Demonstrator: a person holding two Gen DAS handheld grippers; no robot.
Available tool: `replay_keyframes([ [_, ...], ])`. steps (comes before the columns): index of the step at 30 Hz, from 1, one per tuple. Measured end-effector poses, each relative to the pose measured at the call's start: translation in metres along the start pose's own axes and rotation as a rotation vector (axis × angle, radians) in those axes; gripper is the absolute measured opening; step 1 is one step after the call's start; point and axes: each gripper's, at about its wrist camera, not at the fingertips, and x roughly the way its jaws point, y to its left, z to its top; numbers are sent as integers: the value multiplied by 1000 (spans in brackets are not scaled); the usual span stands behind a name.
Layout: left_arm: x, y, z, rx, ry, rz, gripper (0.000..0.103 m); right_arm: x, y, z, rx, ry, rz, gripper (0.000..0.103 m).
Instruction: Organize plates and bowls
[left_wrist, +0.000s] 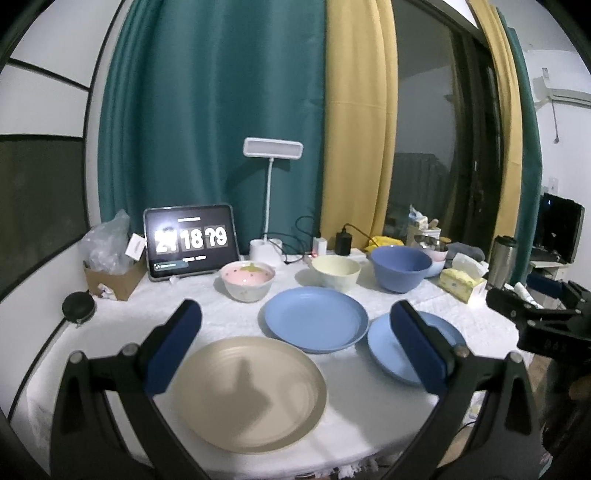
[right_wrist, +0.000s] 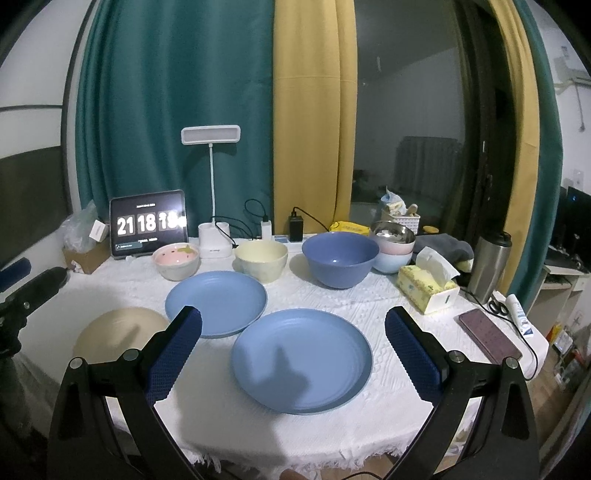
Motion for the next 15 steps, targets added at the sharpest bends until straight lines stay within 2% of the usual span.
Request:
replay_keyframes([
  [15,0,-4,-6,-12,14,-12,103,-1,3,-1,-2,3,15,102],
])
